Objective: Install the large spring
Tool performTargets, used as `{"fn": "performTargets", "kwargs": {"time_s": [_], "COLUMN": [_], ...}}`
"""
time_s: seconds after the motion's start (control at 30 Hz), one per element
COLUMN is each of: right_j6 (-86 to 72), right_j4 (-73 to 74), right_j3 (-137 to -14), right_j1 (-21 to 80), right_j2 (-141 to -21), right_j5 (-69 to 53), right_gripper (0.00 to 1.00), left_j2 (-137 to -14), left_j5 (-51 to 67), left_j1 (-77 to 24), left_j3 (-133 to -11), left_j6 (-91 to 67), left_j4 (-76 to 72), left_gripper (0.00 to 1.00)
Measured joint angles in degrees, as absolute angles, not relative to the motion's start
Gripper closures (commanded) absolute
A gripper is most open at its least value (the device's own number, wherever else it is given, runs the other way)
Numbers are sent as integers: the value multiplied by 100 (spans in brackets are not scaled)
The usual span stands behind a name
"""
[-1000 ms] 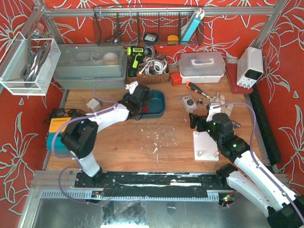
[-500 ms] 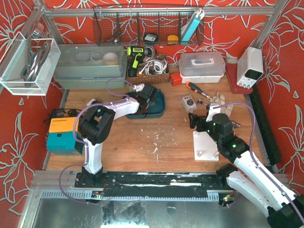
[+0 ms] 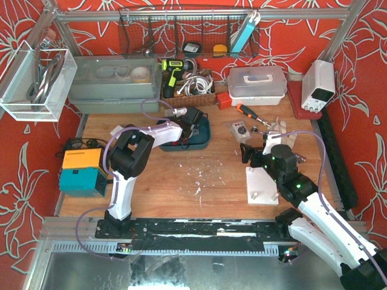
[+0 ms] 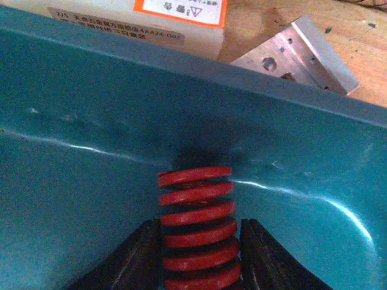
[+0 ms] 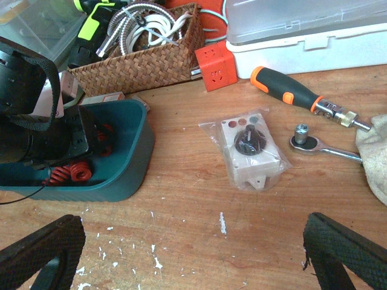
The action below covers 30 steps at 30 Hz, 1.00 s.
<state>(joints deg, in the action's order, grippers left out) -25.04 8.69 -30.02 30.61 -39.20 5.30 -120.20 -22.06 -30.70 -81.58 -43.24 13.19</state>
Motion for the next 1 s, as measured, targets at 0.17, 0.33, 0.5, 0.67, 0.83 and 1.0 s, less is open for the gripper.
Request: {"fn": "performTargets", "kwargs": {"time_s": [0.17,0.33,0.5,0.67,0.83,1.0], "right_j6": [-2504,-2504,-2502,-2502,-2506,-2550], "right_j4": [856,856,854,808,768,773], "right_j3": [-2998,-2989,-2982,-2899,-2836,-2829], "right_j1": [3061,3061,3061,3061,3061,3061], "right_j2": [-3920,-3922,-3922,-3900,-3841,-3540], "right_j5": [534,541,550,550,572,722], "right_gripper": [1,1,1,1,1,1], "left_j2": [-12175,-12232,-12234,-12066,-11583,-10744], "left_j5": [-2274,-2344,-2388,-2370,-2255,-2110], "left_j1": [-3070,-3070,-3070,-3068,-3070,-3070], "left_j3": [-8256,-8322,-8311,-8042,-7531,-7037], "left_j6": [-4278,-4219,-4143,-3983,-3701,-3326], "left_j4": [1380,1411,1391,1173,1011,587], "left_gripper": [60,69,84,91,100,100]}}
